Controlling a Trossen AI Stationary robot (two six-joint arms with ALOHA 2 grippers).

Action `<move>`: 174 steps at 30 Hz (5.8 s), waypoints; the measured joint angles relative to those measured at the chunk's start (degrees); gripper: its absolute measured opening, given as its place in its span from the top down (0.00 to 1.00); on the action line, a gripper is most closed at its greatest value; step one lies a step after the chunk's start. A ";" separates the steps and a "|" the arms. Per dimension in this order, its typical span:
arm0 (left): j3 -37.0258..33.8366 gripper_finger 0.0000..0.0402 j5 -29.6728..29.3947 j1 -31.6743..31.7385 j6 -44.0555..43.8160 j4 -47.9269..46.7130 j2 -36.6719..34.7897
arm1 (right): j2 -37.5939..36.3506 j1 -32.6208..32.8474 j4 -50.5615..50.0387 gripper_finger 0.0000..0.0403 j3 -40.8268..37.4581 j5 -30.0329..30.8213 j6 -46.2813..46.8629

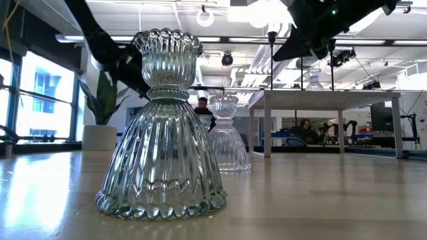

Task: Pick & Place candle stick holders
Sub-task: Put the top transparent glass candle holder on the shelf aligned with the other transparent glass candle holder

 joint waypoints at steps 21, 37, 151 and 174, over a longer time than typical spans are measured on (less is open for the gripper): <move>16.79 0.31 -7.31 3.59 3.25 -12.56 7.34 | 0.00 0.00 2.23 1.00 0.00 -4.07 -5.42; 23.85 0.31 -6.25 4.51 8.21 -20.23 12.13 | 0.00 -0.02 2.72 1.00 0.00 -4.30 -6.89; 29.67 0.56 7.33 3.38 12.92 -38.27 -6.34 | -2.83 0.44 3.83 1.00 0.02 -5.98 -9.87; 29.65 0.55 4.15 -20.30 6.97 -21.22 9.99 | -9.57 8.38 -0.95 1.00 0.02 -1.51 -7.88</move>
